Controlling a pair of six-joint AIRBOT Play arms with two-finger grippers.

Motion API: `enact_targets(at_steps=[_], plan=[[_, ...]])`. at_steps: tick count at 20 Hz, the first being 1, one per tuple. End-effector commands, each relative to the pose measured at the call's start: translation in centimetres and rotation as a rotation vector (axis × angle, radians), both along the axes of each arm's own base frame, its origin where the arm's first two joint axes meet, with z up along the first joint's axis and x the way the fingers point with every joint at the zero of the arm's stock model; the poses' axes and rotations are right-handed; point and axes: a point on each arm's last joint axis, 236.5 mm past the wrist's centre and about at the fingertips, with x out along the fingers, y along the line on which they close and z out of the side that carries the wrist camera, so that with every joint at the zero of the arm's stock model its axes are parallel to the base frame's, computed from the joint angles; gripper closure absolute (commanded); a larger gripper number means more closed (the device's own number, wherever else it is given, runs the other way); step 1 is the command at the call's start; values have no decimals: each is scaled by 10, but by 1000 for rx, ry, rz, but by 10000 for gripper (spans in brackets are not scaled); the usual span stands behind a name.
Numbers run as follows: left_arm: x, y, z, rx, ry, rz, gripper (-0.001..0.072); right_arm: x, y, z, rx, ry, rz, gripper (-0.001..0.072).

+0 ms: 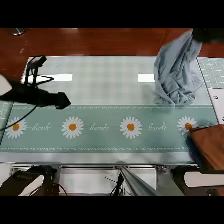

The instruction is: Fold the shirts.

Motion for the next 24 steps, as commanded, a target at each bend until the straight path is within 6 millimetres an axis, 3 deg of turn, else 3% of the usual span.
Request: enact_targets(at_steps=[1,3,6,10,12,13,15,18,21,23,24], plan=[[-45,-33,20,-229,-56,19,5,-58,43,173,-31,-442,76,688],[-49,-31,24,-252,-128,45,4,-101,65,232,-33,-603,113,688],[-43,-28,25,-277,-171,102,5,-155,96,273,-68,-719,203,688],[-29,-25,24,-281,-208,141,5,-202,134,291,-74,-777,329,688],[-23,-23,26,-284,-230,155,5,-211,151,283,-70,-745,391,688],[-21,-22,27,-282,-243,157,5,-212,162,267,-64,-686,433,688],[-15,-21,30,-285,-266,168,5,-215,194,205,-19,-457,553,688],[-11,-19,33,-287,-285,180,5,-226,248,74,31,-60,726,688],[-10,-19,33,-287,-286,181,5,-239,302,-62,131,208,759,688],[-10,-19,33,-287,-286,181,5,-254,330,-135,241,347,728,687],[-10,-19,33,-287,-286,181,5,-258,339,-158,287,399,716,687]])
